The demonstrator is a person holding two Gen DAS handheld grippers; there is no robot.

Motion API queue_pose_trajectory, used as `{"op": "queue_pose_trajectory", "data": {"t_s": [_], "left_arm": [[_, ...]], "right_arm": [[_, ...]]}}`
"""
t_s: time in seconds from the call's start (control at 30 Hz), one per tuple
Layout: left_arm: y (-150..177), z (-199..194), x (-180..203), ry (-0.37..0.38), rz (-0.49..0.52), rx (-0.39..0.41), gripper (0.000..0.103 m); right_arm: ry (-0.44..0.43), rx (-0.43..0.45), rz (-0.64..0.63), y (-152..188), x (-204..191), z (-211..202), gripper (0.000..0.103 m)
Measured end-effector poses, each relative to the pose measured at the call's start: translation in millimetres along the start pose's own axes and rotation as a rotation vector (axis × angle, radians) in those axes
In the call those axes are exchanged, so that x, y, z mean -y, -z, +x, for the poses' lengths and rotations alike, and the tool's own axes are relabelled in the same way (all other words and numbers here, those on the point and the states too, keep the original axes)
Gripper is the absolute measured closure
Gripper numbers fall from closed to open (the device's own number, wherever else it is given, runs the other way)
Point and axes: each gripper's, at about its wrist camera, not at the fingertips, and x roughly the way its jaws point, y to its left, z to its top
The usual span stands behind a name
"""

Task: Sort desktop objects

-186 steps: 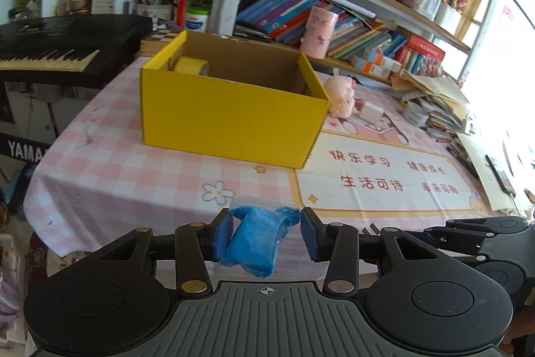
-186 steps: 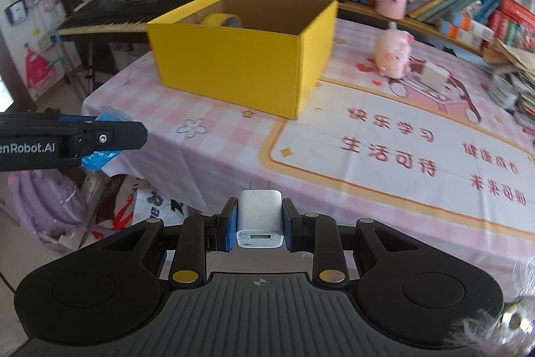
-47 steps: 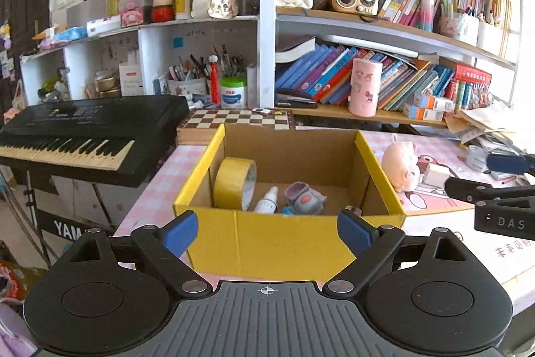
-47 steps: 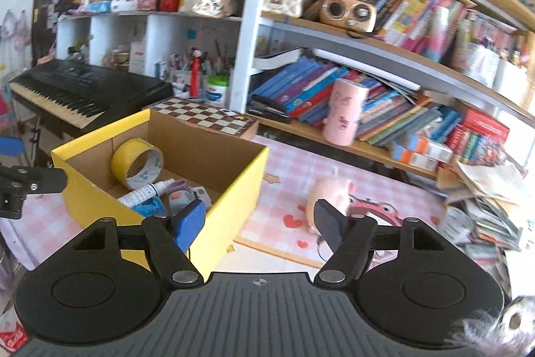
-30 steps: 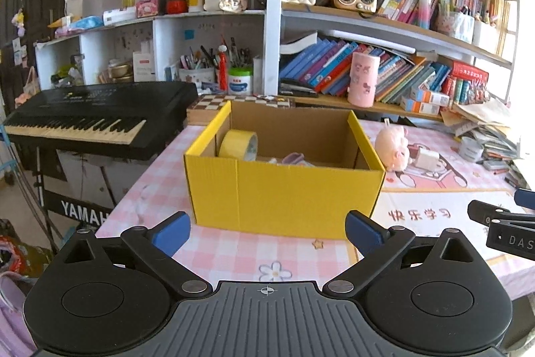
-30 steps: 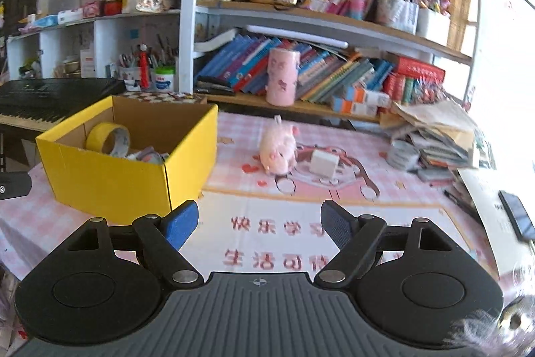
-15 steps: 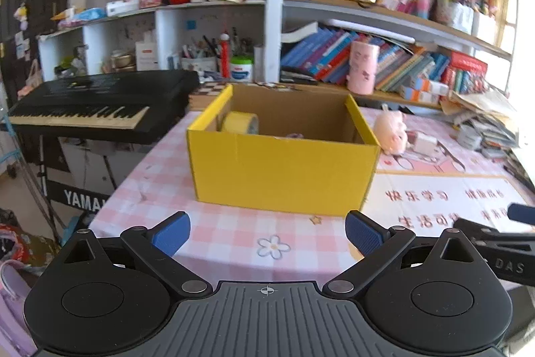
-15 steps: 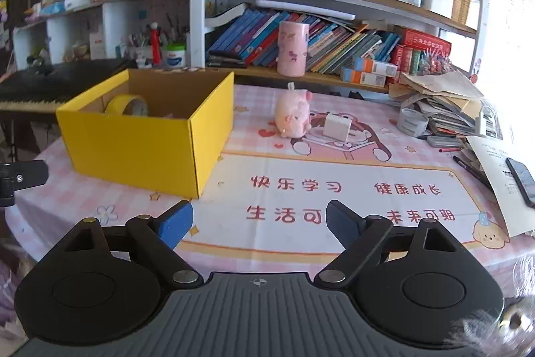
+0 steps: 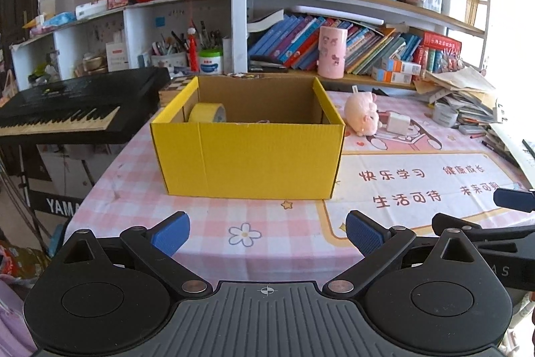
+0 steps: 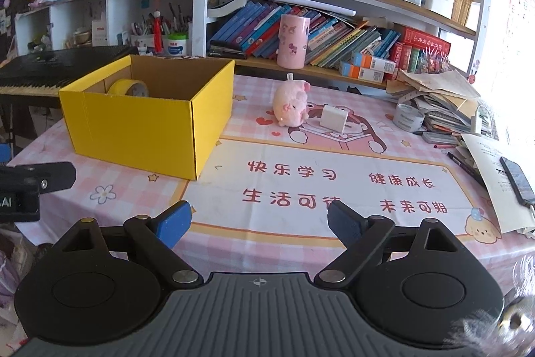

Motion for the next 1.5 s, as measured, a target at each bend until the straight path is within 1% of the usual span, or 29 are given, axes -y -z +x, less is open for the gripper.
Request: {"op": "queue_pose_trajectory", "data": {"t_s": [0.17, 0.33, 0.8, 1.03, 1.2, 1.5], "left_arm": [[1.2, 3.8, 2.4, 0.012, -0.003, -0.02, 0.002], [-0.2, 6.6, 5.6, 0.031, 0.002, -0.024, 0.002], [-5.4, 19.1, 22.8, 0.1, 0.064, -0.047, 0.002], [-7.6, 29.0, 40.0, 0.154, 0.105, -0.066, 0.002], [-12.9, 34.0, 49.1, 0.173, 0.124, -0.054, 0.002], [-25.4, 42.6, 59.6, 0.187, 0.152, -0.02, 0.002]], "right_arm": [[0.005, -0.008, -0.01, 3.0, 0.1, -1.9, 0.015], [0.021, -0.02, -0.012, 5.5, 2.8, -3.1, 0.013], [0.078, -0.059, 0.016, 11.1, 13.5, -2.8, 0.011], [0.118, -0.083, 0.035, 14.3, 25.0, -1.9, 0.011], [0.154, -0.098, 0.061, 13.6, 36.8, 1.9, 0.01], [0.177, -0.074, 0.057, 1.6, 47.0, 11.7, 0.009]]}}
